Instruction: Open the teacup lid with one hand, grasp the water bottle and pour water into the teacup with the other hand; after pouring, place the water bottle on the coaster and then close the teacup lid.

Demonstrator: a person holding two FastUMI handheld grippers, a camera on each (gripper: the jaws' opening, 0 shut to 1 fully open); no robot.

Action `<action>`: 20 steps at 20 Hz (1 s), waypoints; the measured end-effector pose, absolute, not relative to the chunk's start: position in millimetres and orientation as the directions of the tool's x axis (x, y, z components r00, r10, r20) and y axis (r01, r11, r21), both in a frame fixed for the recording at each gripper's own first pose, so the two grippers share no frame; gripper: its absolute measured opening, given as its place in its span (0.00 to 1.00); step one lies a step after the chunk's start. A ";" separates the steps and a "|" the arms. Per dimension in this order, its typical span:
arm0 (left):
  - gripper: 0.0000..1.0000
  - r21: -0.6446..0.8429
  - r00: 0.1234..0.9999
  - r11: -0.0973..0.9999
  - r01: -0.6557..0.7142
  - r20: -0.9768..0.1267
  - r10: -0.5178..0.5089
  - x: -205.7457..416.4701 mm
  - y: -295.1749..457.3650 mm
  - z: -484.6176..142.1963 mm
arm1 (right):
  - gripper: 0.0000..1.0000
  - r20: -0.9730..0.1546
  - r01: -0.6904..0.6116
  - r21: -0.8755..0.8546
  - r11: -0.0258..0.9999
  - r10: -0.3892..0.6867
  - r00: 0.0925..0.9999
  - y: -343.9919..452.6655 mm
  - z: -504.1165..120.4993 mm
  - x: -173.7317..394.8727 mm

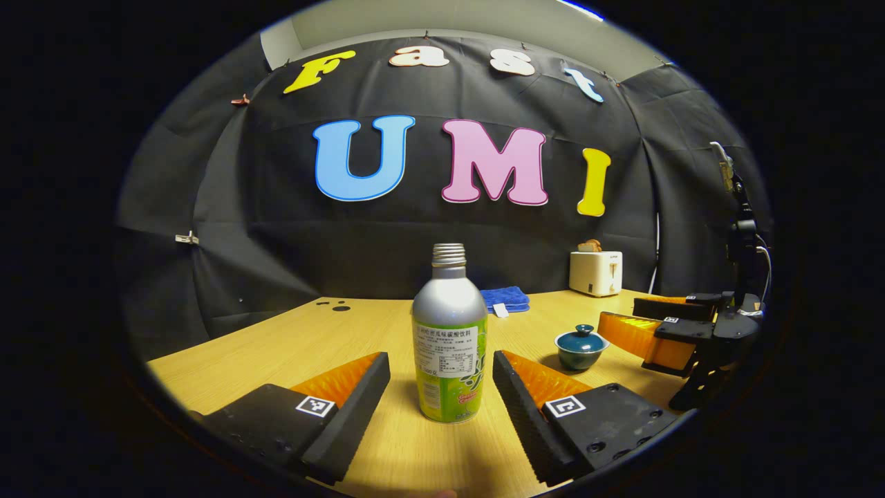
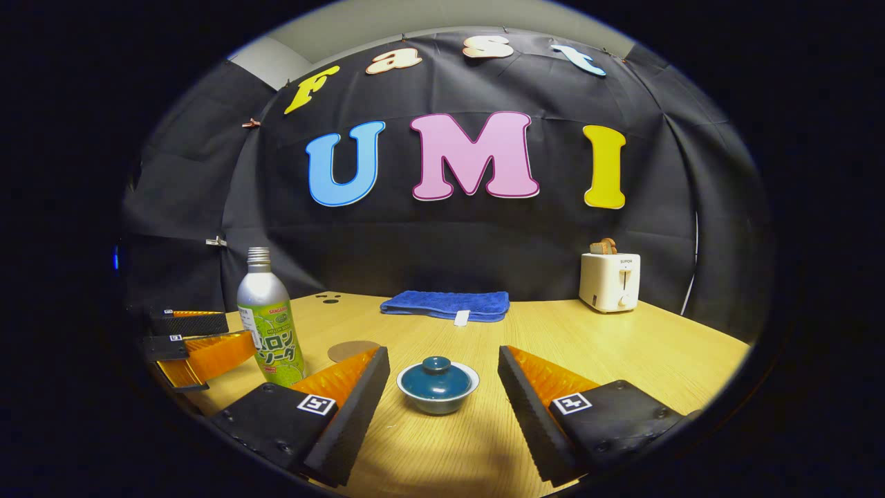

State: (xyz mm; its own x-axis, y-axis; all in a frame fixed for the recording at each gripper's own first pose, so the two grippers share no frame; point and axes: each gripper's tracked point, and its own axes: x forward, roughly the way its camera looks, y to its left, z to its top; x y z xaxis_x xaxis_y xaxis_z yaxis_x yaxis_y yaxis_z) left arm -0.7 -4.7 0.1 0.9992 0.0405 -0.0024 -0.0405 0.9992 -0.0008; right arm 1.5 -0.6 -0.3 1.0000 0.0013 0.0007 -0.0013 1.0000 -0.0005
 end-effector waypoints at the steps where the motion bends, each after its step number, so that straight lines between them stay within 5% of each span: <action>1: 0.95 -0.001 0.999 0.999 -0.049 -0.003 0.049 -1.2 -4.0 -1.2 | 0.98 0.000 -0.001 0.000 1.000 0.001 1.000 -0.1 -0.6 0.2; 14: 0.95 -0.001 0.999 0.999 -0.050 -0.001 0.050 1.3 -4.5 -0.6 | 0.98 -0.006 0.008 -0.001 1.000 -0.008 1.000 -1.5 -2.1 1.8; 20: 0.95 -0.001 1.000 1.000 -0.027 0.000 0.027 2.7 -3.6 -0.5 | 0.91 -0.119 -0.020 -0.083 0.996 0.010 0.993 -2.1 -19.5 23.9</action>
State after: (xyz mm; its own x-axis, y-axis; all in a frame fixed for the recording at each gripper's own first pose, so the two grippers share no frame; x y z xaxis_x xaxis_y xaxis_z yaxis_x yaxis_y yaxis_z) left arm 2.7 -3.6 -0.5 0.9996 0.0270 0.0000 -0.0270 0.9996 -0.0012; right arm 23.9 -2.1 -19.5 0.9928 0.0105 -0.1189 -0.0204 0.9964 -0.0825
